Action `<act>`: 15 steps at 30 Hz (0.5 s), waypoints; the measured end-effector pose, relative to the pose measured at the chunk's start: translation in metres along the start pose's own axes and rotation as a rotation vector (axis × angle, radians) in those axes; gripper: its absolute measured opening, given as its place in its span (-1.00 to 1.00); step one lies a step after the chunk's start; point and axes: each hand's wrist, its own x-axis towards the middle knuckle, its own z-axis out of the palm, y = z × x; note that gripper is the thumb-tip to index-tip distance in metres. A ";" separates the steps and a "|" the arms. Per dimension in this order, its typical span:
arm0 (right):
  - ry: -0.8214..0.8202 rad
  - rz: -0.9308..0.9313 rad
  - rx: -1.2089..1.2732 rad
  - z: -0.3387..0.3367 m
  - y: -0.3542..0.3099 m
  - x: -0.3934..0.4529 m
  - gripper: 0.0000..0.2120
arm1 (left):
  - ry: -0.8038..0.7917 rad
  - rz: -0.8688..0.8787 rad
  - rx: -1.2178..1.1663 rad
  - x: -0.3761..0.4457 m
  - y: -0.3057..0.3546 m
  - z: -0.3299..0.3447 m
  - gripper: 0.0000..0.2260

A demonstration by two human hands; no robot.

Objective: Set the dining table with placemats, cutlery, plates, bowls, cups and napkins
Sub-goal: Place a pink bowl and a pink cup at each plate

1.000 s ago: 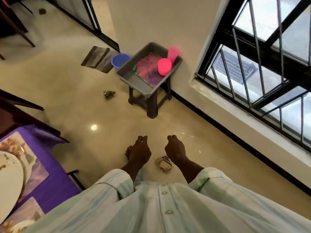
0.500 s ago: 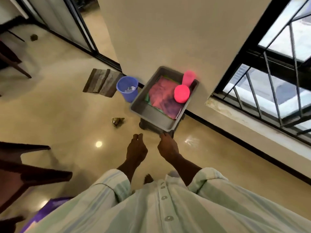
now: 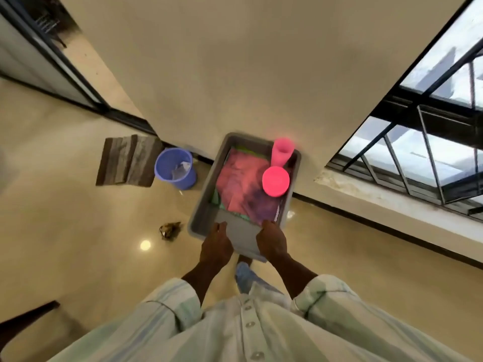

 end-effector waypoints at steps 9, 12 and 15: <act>0.077 0.434 0.450 -0.039 -0.013 0.116 -0.67 | -0.136 0.080 0.039 0.130 0.038 -0.032 -0.53; 0.058 0.592 0.719 -0.036 -0.009 0.159 -0.59 | -0.179 0.148 0.063 0.168 0.053 -0.031 -0.59; 0.108 0.764 0.962 -0.023 -0.003 0.188 -0.59 | -0.175 0.144 0.013 0.201 0.056 -0.021 -0.63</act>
